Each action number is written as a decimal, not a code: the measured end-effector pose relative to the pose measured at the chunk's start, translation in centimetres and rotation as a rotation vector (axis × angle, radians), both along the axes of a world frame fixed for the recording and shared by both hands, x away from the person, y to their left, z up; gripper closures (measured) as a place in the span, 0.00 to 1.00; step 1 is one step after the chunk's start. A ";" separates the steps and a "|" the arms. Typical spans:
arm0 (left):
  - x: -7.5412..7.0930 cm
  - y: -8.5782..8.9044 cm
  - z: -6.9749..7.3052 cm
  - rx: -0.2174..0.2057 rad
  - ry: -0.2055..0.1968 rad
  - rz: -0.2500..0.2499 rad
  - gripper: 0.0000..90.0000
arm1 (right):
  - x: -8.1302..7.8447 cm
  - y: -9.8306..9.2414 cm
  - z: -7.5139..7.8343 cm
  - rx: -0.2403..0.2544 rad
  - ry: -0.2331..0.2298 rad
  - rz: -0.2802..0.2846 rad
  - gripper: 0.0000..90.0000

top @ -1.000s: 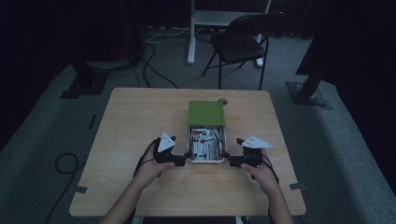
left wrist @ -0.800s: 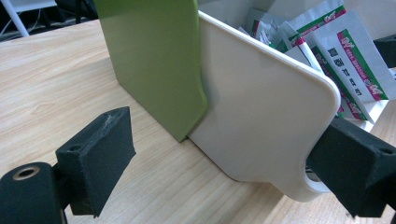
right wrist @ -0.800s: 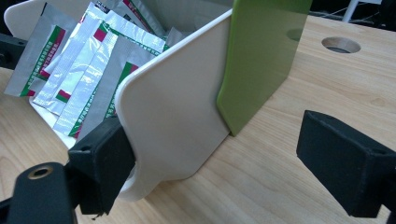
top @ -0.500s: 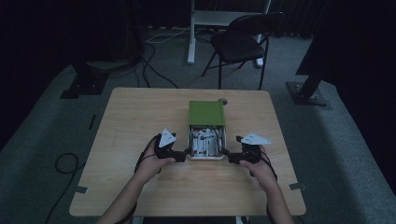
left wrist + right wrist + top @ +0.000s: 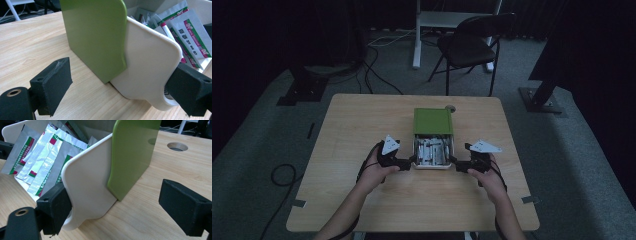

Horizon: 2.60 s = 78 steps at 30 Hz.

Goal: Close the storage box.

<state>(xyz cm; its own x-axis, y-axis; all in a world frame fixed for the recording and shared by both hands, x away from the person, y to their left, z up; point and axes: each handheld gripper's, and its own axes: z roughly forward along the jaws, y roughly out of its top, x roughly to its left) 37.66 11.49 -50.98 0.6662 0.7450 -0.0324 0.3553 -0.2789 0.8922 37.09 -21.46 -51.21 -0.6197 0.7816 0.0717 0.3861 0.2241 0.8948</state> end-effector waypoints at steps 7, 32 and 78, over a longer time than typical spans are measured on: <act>0.4 -0.2 0.1 -0.004 0.007 0.008 0.12 | 0.7 -0.1 0.2 -0.001 -0.002 -0.023 0.14; 2.7 -0.3 0.2 0.003 0.002 0.055 0.11 | 2.6 0.5 0.3 -0.015 -0.016 -0.074 0.14; 2.3 -0.9 0.8 0.006 0.008 0.077 0.12 | 2.9 0.8 0.8 0.062 -0.014 -0.128 0.14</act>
